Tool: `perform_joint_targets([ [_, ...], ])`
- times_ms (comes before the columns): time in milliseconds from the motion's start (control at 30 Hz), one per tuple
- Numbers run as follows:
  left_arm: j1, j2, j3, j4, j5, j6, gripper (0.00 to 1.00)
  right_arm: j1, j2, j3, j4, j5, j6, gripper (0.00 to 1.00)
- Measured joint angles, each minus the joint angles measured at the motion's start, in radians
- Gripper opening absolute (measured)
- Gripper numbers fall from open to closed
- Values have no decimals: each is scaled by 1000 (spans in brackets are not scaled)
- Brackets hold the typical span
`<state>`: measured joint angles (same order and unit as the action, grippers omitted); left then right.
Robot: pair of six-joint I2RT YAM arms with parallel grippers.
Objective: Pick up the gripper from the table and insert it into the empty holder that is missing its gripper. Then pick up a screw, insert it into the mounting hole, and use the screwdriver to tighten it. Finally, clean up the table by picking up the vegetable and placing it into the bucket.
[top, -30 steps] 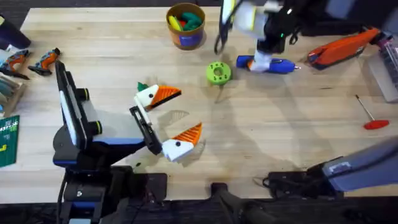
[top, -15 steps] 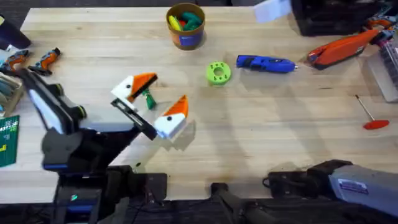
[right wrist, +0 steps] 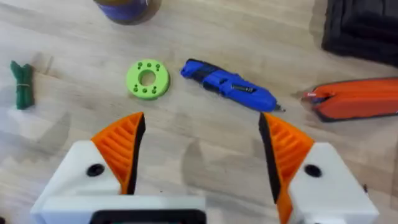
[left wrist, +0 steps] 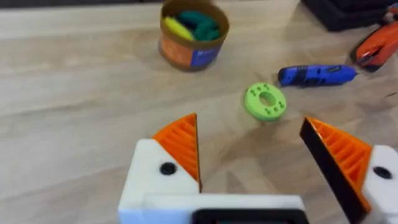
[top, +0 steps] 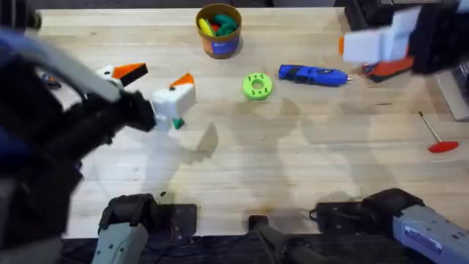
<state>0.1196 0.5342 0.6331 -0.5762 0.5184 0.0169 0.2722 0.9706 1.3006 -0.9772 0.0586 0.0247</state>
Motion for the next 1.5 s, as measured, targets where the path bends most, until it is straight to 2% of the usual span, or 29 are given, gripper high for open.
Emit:
perform_joint_targets([
  [100,0,145,98,-80,-17,5,985,0,-65,-137,60,0,30,981],
  [233,0,310,189,-91,-25,7,985,0,-98,-292,118,0,55,982],
  [400,1,428,202,-66,-39,6,985,0,-93,-351,125,0,70,982],
  [500,-3,492,214,-92,-104,-26,985,0,-94,-351,133,0,74,983],
  [600,-41,546,265,-195,-238,-91,985,0,-94,-351,138,0,77,982],
  [700,-115,584,337,-294,-370,-186,985,0,-94,-351,139,0,77,981],
  [833,-214,664,416,-397,-486,-348,985,0,-94,-351,140,0,77,982],
  [933,-243,758,426,-421,-522,-444,985,0,-94,-351,140,0,77,982],
  [1033,-245,872,426,-422,-542,-539,985,0,-94,-351,139,0,77,982],
  [1200,-245,990,426,-415,-550,-688,984,0,-94,-351,133,0,77,982],
  [1300,-243,1029,426,-379,-549,-726,978,0,-93,-351,128,0,77,982],
  [1500,-219,1122,426,-360,-545,-738,976,0,-93,-350,114,0,77,982],
])
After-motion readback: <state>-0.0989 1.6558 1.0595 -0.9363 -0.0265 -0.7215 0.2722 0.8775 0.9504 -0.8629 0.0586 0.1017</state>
